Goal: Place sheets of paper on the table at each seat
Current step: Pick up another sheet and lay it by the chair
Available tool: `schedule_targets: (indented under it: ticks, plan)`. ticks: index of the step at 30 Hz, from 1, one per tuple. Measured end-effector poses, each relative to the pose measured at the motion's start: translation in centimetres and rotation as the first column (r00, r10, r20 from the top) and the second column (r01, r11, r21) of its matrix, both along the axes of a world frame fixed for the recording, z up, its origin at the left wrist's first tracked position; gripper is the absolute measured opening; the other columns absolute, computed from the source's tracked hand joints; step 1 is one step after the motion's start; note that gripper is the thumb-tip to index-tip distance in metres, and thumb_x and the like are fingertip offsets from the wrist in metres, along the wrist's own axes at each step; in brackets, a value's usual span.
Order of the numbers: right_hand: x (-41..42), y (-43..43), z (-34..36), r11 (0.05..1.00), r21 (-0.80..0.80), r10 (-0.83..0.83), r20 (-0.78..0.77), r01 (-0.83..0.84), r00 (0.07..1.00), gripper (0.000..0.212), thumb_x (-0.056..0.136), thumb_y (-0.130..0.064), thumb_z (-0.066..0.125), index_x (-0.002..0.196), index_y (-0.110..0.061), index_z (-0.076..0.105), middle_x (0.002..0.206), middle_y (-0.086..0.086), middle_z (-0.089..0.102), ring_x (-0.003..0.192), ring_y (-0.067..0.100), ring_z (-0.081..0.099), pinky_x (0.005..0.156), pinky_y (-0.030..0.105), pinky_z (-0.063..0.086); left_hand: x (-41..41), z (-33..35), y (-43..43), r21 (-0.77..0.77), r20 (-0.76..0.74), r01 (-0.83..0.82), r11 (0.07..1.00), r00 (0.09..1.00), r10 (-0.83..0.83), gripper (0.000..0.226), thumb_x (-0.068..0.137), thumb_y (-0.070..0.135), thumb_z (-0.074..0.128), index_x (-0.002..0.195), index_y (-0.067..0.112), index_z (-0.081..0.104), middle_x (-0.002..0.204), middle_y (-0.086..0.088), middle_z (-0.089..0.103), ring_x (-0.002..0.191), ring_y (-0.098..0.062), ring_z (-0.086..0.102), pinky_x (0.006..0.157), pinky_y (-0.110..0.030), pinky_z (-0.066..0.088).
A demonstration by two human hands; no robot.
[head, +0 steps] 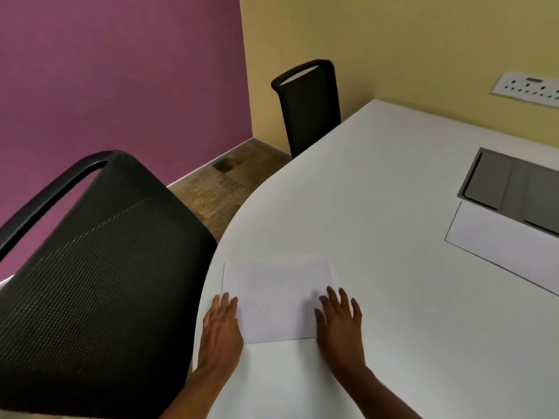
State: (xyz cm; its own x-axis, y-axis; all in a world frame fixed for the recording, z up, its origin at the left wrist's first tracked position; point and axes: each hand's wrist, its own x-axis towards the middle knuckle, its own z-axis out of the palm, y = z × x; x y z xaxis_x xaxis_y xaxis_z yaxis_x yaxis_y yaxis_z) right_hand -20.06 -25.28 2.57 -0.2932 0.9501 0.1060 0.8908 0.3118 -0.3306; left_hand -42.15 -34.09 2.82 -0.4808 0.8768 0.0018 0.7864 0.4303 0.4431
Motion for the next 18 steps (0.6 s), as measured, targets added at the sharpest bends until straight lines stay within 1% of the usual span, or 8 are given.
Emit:
schedule_targets:
  ticks: [2,5,9,12,14,17,18]
  plan:
    - [0.2,0.2,1.8,0.996,0.085,0.015,-0.037,-0.012,0.999,0.025,0.095,-0.017,0.062,0.118,-0.01,0.069,0.141,0.012,0.059,0.139,0.034,0.046,0.116,0.047,0.018,0.9,2.1,0.8,0.049,0.004,0.031,0.998,0.999,-0.032,0.049,0.103,0.013,0.041,0.151,0.012,0.036,0.163,-0.007,0.026,0.155,-0.023,0.011,0.122,-0.03,0.006]
    - [0.8,0.6,5.3,0.981,0.193,0.041,-0.082,-0.025,0.996,0.026,0.097,-0.023,0.054,0.115,-0.011,0.068,0.141,0.011,0.059,0.139,0.033,0.046,0.115,0.047,0.02,2.9,5.6,2.2,0.122,-0.006,0.088,0.989,0.996,-0.088,0.048,0.102,0.016,0.046,0.149,0.01,0.04,0.162,-0.008,0.029,0.154,-0.024,0.013,0.121,-0.031,0.007]
    - [2.9,0.9,10.7,0.953,0.303,0.06,-0.145,-0.014,0.988,0.029,0.101,-0.028,0.049,0.121,-0.014,0.064,0.146,0.008,0.055,0.144,0.029,0.039,0.117,0.05,0.021,6.5,10.7,4.5,0.236,-0.025,0.165,0.958,0.986,-0.164,0.048,0.098,0.014,0.055,0.144,0.008,0.048,0.159,-0.011,0.033,0.152,-0.028,0.021,0.121,-0.041,0.015]
    - [5.2,1.2,14.5,0.929,0.369,0.058,-0.166,0.007,0.984,0.031,0.104,-0.032,0.045,0.124,-0.016,0.062,0.149,0.005,0.052,0.147,0.026,0.034,0.118,0.051,0.022,9.4,14.4,6.3,0.335,-0.08,0.248,0.909,0.969,-0.234,0.048,0.094,0.013,0.061,0.141,0.006,0.052,0.156,-0.014,0.038,0.148,-0.032,0.028,0.118,-0.045,0.021]
    - [7.3,1.4,17.1,0.914,0.403,0.037,-0.179,0.039,0.983,0.032,0.104,-0.033,0.045,0.127,-0.017,0.061,0.151,0.004,0.049,0.149,0.024,0.031,0.119,0.051,0.022,11.7,17.0,7.6,0.388,-0.122,0.307,0.869,0.952,-0.281,0.048,0.095,0.016,0.059,0.141,0.006,0.052,0.156,-0.014,0.038,0.147,-0.034,0.03,0.118,-0.046,0.023]
    - [10.5,1.4,20.4,0.892,0.442,-0.014,-0.181,0.094,0.983,0.037,0.105,-0.036,0.044,0.131,-0.016,0.06,0.154,0.004,0.046,0.15,0.023,0.027,0.119,0.052,0.023,15.3,20.7,9.3,0.454,-0.184,0.383,0.805,0.924,-0.336,0.051,0.099,0.032,0.044,0.142,0.006,0.051,0.155,-0.016,0.039,0.146,-0.034,0.032,0.116,-0.049,0.026]
    - [11.7,1.4,21.5,0.885,0.451,-0.035,-0.184,0.116,0.982,0.04,0.105,-0.038,0.042,0.133,-0.016,0.06,0.155,0.004,0.044,0.151,0.022,0.026,0.119,0.052,0.023,16.6,21.9,9.7,0.477,-0.189,0.397,0.784,0.918,-0.35,0.052,0.099,0.033,0.044,0.143,0.007,0.05,0.156,-0.015,0.038,0.146,-0.034,0.031,0.117,-0.049,0.025]
